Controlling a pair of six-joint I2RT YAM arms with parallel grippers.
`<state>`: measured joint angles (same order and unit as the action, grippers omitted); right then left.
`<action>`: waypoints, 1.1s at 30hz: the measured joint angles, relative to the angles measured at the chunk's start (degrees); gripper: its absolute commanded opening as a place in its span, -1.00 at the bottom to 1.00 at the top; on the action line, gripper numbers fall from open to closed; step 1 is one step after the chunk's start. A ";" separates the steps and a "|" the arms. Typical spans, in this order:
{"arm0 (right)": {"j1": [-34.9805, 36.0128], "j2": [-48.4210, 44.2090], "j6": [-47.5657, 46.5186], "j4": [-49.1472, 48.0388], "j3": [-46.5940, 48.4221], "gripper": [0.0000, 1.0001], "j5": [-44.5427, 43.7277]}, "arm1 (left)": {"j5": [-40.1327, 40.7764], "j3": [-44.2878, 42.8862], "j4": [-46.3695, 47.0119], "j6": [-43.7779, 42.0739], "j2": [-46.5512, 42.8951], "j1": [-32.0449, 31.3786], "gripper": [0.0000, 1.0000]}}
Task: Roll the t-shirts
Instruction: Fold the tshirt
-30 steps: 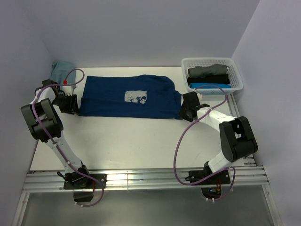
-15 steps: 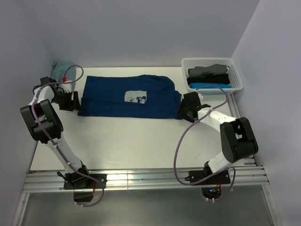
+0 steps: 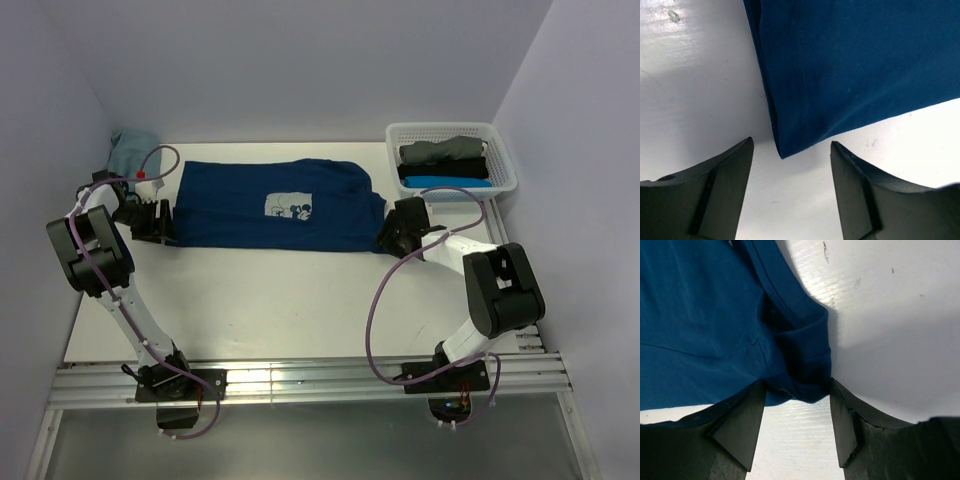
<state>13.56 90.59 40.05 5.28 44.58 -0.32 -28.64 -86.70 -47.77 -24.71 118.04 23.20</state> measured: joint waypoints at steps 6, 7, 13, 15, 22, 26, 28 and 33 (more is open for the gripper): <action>-0.02 1.03 1.05 -2.43 -0.07 -0.02 1.53 | 0.07 0.00 0.50 1.73 0.72 -0.22 -0.10; -0.02 1.46 1.16 -2.78 -0.07 -0.06 1.73 | 0.09 0.00 0.66 2.05 0.74 -0.26 -0.18; 0.00 2.58 1.31 -3.56 0.11 -0.50 2.12 | 0.61 0.04 1.81 3.93 1.40 -0.50 -0.72; 0.00 2.58 1.11 -3.32 0.15 -0.65 2.08 | 0.83 0.07 2.01 4.61 1.51 -0.63 -0.97; 0.35 1.77 1.16 -1.40 0.33 -0.79 1.57 | 1.46 0.76 2.29 4.81 0.96 -1.11 -0.99; 0.94 -0.24 1.18 0.61 0.17 -0.81 0.76 | 2.69 2.89 2.16 4.02 -0.61 -1.22 -0.99; 1.22 -1.70 1.22 1.81 -0.20 -0.81 0.42 | 3.13 3.98 1.84 3.30 -1.42 -1.22 -0.99; 1.64 -6.58 1.40 5.22 -2.08 -0.80 -0.07 | 4.04 6.71 0.68 1.27 -3.39 -0.66 -0.99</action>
<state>15.20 84.01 41.45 10.50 42.50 -0.38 -24.60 -79.99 -47.09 -23.44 114.65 22.55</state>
